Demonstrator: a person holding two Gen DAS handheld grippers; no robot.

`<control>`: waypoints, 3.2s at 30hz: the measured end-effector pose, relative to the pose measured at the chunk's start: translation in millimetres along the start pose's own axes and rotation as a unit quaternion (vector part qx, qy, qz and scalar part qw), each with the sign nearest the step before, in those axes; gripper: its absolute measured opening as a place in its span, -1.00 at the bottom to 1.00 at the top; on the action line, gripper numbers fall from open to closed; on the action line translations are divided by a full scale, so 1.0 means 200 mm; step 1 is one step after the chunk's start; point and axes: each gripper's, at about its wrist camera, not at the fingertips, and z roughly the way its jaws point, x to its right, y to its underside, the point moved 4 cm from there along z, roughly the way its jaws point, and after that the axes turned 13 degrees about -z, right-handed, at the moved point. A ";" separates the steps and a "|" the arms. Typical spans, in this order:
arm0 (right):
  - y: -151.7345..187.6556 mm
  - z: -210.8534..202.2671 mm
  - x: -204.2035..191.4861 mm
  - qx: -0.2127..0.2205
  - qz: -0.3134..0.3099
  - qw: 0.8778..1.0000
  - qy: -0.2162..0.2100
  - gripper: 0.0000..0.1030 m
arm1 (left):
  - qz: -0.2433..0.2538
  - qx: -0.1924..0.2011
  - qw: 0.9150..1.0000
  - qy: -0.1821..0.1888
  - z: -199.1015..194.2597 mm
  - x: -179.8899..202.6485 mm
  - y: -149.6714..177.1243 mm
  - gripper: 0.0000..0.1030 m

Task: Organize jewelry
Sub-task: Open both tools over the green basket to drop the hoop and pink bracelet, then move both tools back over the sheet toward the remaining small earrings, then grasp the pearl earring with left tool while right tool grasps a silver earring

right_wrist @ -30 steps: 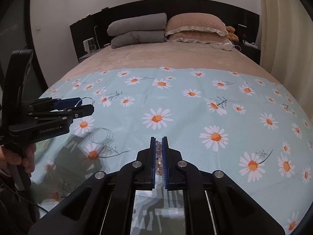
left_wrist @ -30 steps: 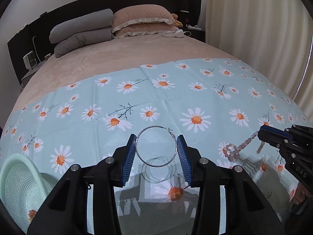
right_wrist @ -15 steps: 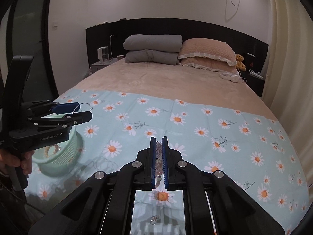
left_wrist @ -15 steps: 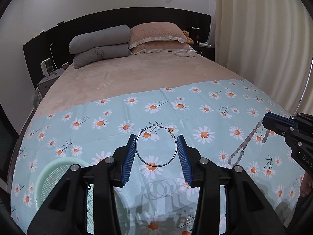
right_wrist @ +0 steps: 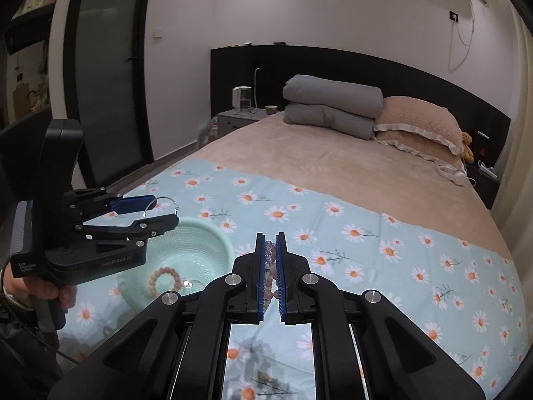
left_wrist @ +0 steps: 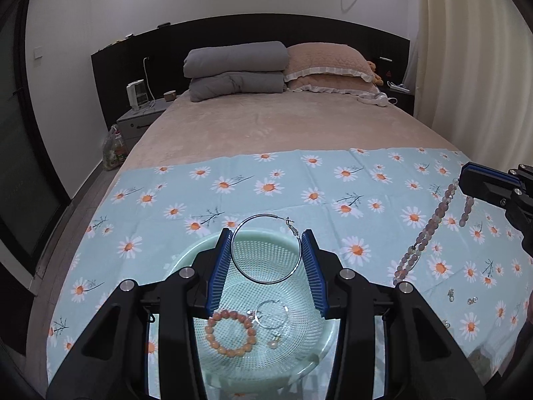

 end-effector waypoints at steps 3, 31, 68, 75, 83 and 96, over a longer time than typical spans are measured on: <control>-0.06 0.09 -0.12 -0.006 -0.013 1.000 -0.021 -0.88 | -0.013 -0.011 1.000 -0.006 0.02 -0.14 0.05 -0.16; 0.39 0.20 0.10 -0.083 0.076 0.993 0.019 0.39 | -0.008 -0.052 0.998 -0.021 0.21 -0.27 0.31 0.83; 1.60 -0.24 0.40 -0.150 0.194 0.965 0.092 0.59 | -0.010 -0.084 0.994 0.075 0.32 0.64 0.95 0.89; 1.66 -0.18 0.40 -0.155 0.182 0.966 0.100 0.57 | 0.019 -0.099 0.992 0.074 0.43 0.74 1.02 0.89; 1.67 -0.14 0.41 -0.143 0.172 0.969 0.107 0.43 | 0.023 -0.105 0.991 0.081 0.49 0.79 1.03 0.89; 1.66 -0.15 0.38 -0.135 0.159 0.973 0.094 -0.42 | 0.067 -0.101 0.990 0.073 0.48 0.85 1.05 0.20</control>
